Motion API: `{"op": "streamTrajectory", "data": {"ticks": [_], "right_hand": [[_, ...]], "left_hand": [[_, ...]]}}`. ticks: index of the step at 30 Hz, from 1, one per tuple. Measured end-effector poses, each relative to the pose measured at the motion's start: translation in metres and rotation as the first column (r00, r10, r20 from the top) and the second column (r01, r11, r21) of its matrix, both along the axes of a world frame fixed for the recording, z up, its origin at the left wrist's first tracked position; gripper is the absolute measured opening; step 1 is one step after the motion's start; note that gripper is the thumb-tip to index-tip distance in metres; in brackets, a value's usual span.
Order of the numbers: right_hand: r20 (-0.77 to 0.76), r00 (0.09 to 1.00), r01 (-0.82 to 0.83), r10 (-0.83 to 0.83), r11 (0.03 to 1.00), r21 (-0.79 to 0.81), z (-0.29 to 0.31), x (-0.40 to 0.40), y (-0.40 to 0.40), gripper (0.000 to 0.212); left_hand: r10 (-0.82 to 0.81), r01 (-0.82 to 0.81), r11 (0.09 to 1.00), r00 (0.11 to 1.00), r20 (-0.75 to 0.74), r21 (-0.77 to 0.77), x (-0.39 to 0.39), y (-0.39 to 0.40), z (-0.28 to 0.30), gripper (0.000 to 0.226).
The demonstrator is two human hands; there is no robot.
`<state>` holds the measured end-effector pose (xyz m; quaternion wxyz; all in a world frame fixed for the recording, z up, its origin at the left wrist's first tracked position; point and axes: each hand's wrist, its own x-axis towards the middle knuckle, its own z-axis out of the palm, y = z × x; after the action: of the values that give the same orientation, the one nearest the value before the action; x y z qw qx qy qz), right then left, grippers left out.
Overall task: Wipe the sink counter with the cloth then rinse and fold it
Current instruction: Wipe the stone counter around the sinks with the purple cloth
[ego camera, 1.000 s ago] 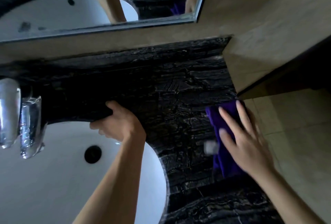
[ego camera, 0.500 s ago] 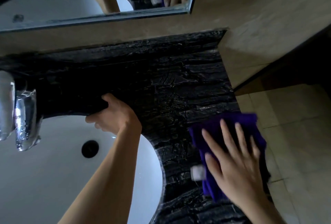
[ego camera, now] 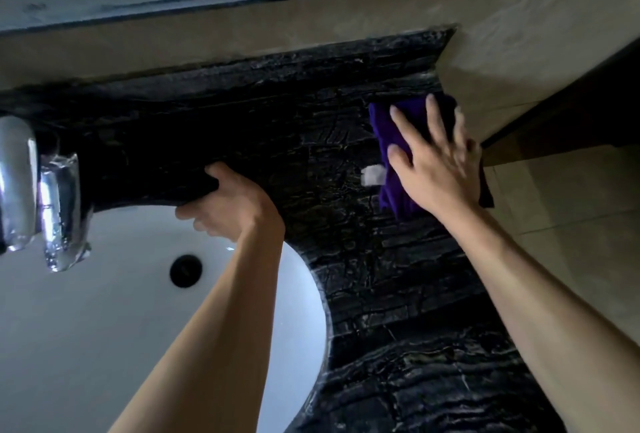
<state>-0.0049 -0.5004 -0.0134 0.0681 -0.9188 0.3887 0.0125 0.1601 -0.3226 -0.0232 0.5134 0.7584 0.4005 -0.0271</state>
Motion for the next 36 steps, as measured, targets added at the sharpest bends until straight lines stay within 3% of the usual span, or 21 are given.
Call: {"op": "streamTrajectory", "data": {"ticks": [4, 8, 11, 16, 20, 25, 30, 34, 36], "right_hand": [[0.013, 0.983, -0.184, 0.186, 0.979, -0.088, 0.0, 0.016, 0.043, 0.062], [0.049, 0.91, -0.411, 0.412, 0.911, -0.041, 0.001, 0.057, 0.103, 0.064], [0.069, 0.874, -0.482, 0.481, 0.876, -0.009, 0.005, 0.031, 0.128, 0.061], [0.018, 0.907, -0.421, 0.421, 0.905, 0.066, 0.012, -0.089, 0.145, 0.057], [-0.013, 0.983, -0.181, 0.183, 0.98, 0.082, 0.015, -0.173, 0.13, 0.059], [0.081, 0.997, -0.007, 0.0, 0.996, 0.086, 0.005, -0.098, 0.045, 0.06], [0.129, 0.991, 0.001, -0.018, 0.992, 0.127, 0.0, -0.011, -0.025, 0.056], [0.19, 0.981, -0.042, 0.028, 0.997, 0.071, 0.0, -0.062, 0.009, 0.055], [0.169, 0.985, -0.047, 0.037, 0.997, 0.061, 0.001, -0.113, 0.045, 0.056]], "left_hand": [[0.0, 0.0, 1.0, 1.0, -0.001, -0.012, 0.001, 0.001, 0.001, 0.061], [0.0, 0.0, 1.0, 1.0, -0.002, -0.015, 0.0, 0.002, 0.002, 0.065], [-0.011, 0.011, 1.0, 1.0, 0.002, -0.011, 0.0, 0.002, 0.001, 0.065], [-0.024, 0.024, 1.0, 1.0, 0.003, -0.016, 0.0, 0.0, -0.001, 0.069], [-0.042, 0.042, 0.999, 0.999, -0.01, 0.018, 0.0, 0.001, -0.006, 0.071], [-0.037, 0.037, 0.999, 0.999, -0.016, 0.038, 0.0, 0.001, -0.004, 0.071], [-0.025, 0.025, 0.999, 1.0, 0.013, 0.034, -0.001, -0.002, -0.003, 0.068], [-0.059, 0.058, 0.995, 0.998, 0.014, 0.087, -0.003, 0.002, -0.005, 0.064], [-0.264, 0.262, 0.95, 0.965, -0.014, 0.172, -0.013, 0.01, -0.005, 0.067]]}}
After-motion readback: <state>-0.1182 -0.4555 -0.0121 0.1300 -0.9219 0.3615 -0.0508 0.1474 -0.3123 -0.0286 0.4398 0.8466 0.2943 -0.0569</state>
